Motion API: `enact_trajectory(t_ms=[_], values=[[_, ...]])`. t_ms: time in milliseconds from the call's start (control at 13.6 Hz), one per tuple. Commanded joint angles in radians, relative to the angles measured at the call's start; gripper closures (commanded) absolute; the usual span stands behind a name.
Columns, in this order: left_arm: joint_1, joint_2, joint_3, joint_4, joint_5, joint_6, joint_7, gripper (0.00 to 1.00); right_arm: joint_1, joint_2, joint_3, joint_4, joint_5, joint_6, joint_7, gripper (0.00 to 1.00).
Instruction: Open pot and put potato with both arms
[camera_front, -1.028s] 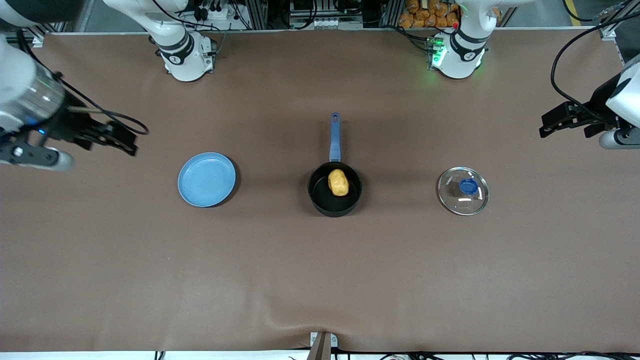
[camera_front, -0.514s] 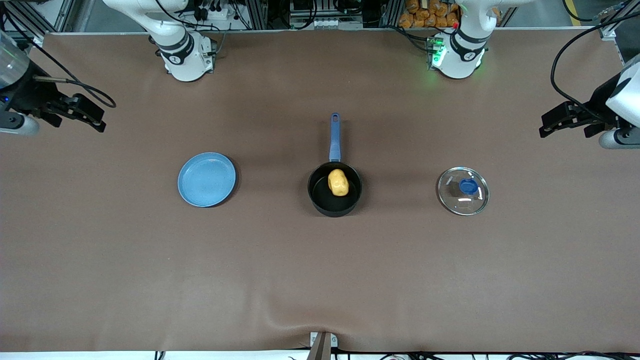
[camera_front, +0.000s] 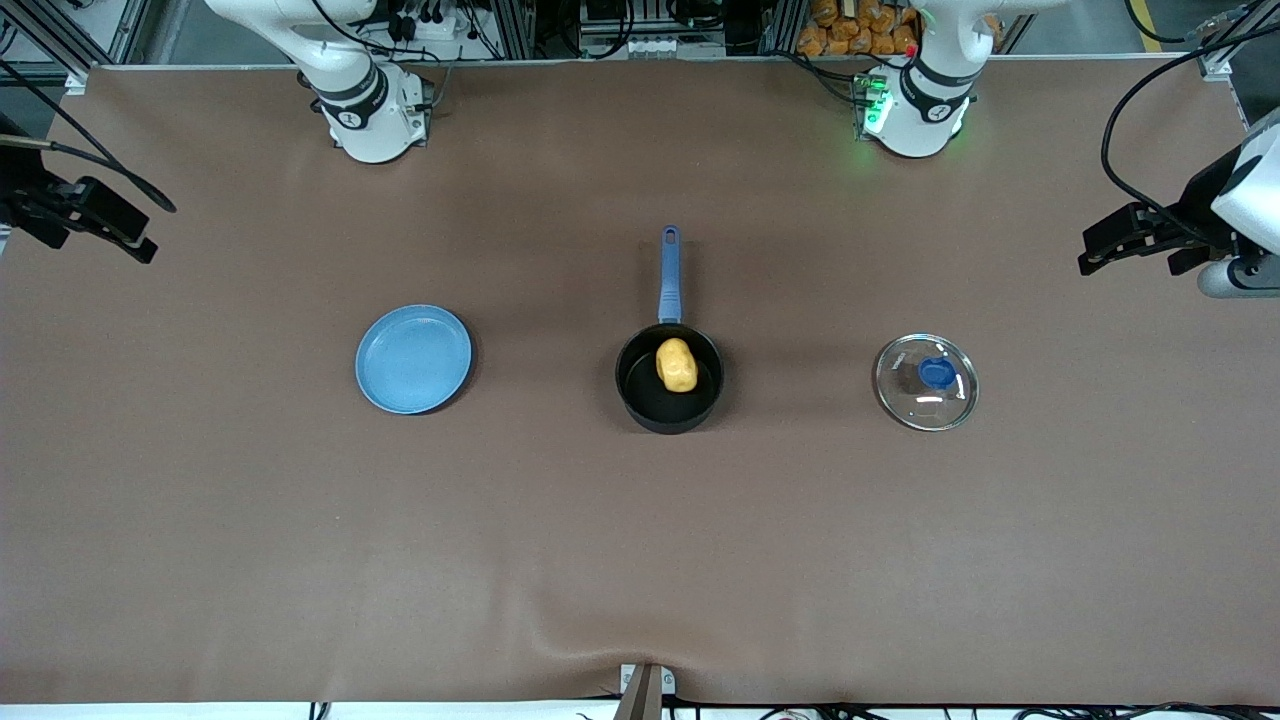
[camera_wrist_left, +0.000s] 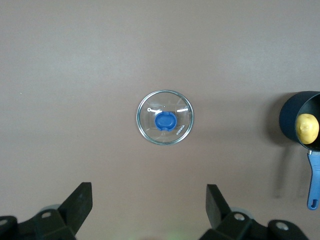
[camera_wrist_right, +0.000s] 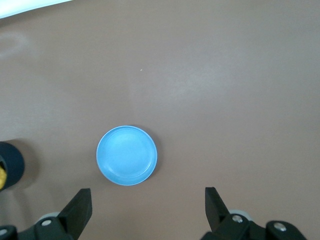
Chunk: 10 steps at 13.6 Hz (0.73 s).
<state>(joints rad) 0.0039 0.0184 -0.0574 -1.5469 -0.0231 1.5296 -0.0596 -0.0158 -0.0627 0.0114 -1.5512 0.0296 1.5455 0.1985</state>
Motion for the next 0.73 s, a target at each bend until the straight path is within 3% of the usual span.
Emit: enact_trajectory(t_ms=[0, 661], values=[[0.005, -0.015, -0.002, -0.004, -0.023, -0.013, -0.002, 0.00, 0.023, 0.012, -0.073, 0.023, 0.055, -0.025, -0.095, 0.00], [0.005, -0.015, -0.002, -0.004, -0.023, -0.013, -0.002, 0.00, 0.036, 0.009, -0.073, 0.025, 0.036, -0.041, -0.131, 0.00]])
